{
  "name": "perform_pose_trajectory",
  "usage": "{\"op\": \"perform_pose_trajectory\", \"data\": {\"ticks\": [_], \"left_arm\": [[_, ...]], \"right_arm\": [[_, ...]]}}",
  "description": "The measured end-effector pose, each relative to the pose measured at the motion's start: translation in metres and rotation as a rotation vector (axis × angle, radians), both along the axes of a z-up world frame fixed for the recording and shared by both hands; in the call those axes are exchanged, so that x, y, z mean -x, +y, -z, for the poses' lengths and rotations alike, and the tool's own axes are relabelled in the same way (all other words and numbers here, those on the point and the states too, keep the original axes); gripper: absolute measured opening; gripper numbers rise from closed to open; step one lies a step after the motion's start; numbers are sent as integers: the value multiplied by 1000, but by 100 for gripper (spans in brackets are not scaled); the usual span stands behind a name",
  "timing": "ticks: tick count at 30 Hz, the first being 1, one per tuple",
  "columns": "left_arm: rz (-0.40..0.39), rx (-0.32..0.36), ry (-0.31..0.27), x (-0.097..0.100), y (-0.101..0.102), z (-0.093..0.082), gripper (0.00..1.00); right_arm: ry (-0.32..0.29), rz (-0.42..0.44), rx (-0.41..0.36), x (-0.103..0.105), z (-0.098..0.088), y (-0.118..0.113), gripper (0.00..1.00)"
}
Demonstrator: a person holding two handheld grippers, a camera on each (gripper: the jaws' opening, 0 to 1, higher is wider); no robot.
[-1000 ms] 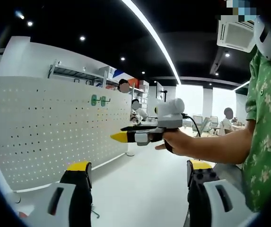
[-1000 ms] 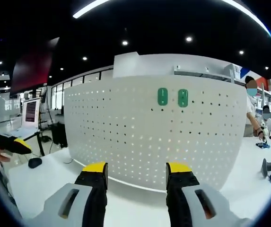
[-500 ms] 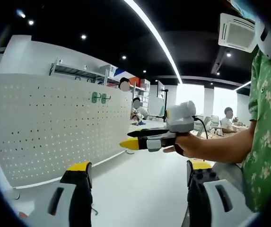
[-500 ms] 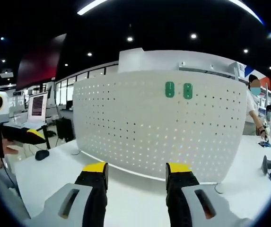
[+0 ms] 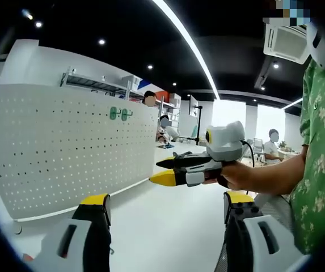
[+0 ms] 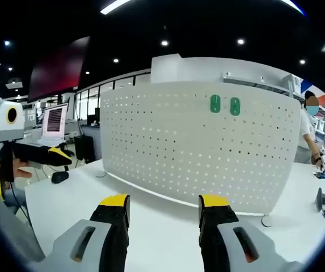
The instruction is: Insert the hook assembly into the mounting plate slot until the hook locks in place.
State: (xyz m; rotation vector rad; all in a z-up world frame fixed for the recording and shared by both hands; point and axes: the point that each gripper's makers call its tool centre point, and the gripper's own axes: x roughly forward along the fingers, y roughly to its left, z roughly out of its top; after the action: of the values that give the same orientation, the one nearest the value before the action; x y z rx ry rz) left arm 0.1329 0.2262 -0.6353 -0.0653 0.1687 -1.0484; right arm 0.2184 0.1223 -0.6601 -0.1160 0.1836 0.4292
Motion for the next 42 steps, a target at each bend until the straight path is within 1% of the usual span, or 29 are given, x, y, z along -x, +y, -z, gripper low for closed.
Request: {"op": "perform_pose_trajectory", "data": {"ticks": [6, 13, 17, 28, 31, 34, 42], "left_arm": [[-15, -4, 9, 0, 4, 3, 84], [-36, -5, 12, -1, 11, 4, 83], [-42, -9, 17, 0, 12, 5, 83], [-67, -13, 27, 1, 20, 8, 83], [-76, -15, 31, 1, 22, 11, 83], [-81, -22, 38, 2, 24, 15, 83], [-120, -51, 54, -3, 35, 28, 83]], "right_arm": [[7, -28, 10, 1, 2, 8, 49], [28, -84, 38, 0, 10, 24, 47], [45, -127, 70, -1, 17, 34, 46], [74, -197, 110, -6, 30, 53, 44], [79, -210, 116, -7, 34, 57, 44], [95, -229, 132, -8, 42, 62, 44], [119, -263, 146, -15, 56, 72, 44]]}}
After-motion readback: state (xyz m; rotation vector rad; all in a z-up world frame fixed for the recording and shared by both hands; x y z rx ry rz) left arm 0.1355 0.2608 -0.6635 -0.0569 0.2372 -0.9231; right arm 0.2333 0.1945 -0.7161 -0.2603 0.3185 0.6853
